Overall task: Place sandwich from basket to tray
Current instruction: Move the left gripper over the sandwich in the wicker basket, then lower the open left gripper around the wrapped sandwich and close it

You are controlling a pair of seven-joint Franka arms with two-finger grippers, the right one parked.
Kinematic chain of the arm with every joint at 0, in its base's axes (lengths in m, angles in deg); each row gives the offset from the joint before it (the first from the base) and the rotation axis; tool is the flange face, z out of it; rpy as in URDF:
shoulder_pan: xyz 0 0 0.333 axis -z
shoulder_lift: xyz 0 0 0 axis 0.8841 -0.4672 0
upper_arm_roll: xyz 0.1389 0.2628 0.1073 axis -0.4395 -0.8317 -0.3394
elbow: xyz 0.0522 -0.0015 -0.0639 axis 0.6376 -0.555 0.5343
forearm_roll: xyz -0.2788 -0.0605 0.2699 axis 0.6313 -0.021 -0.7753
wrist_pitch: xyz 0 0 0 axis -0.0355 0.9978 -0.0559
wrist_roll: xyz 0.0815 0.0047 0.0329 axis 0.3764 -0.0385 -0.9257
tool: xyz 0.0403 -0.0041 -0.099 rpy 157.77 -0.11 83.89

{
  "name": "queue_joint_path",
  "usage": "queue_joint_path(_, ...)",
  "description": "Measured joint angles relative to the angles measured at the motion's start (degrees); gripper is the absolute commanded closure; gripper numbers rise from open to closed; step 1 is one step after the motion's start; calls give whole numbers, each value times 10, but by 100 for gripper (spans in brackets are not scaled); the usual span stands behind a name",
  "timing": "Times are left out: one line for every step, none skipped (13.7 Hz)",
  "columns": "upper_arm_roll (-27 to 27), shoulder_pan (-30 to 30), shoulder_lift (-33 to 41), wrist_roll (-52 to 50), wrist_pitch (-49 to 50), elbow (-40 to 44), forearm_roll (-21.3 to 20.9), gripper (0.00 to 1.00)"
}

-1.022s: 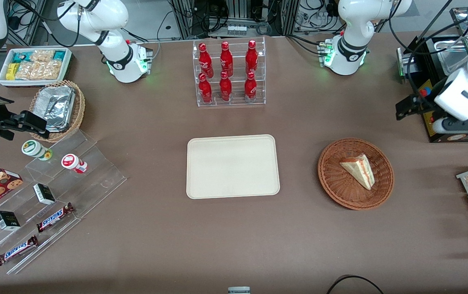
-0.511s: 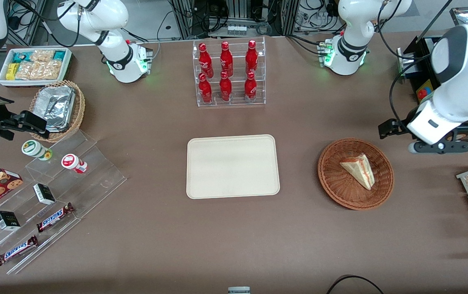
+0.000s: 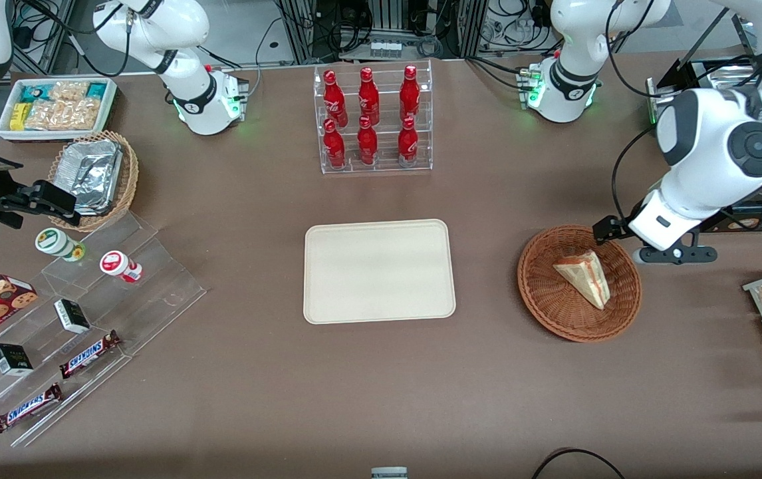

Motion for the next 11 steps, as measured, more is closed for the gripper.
queue_joint_path(-1, -1, -3, -1, -15, -12, 0, 0)
queue_joint_path(-1, -1, -7, -8, -23, -19, 0, 0)
queue_joint_path(-1, -2, -11, -23, -30, -21, 0, 0)
queue_joint_path(-2, -2, -14, -46, -33, -23, 0, 0)
queue_joint_path(-1, -2, -17, -79, -34, -23, 0, 0)
queue_joint_path(-1, -2, -19, -115, -35, -23, 0, 0)
queue_joint_path(-1, -2, -22, -154, -42, -23, 1, 0)
queue_joint_path(-1, -2, -24, -196, -55, -24, 1, 0)
queue_joint_path(-1, -2, -27, -246, -65, -26, 2, 0)
queue_joint_path(0, -1, -32, -304, -76, -28, 2, 0)
queue_joint_path(1, -1, -37, -357, -87, -30, 2, 0)
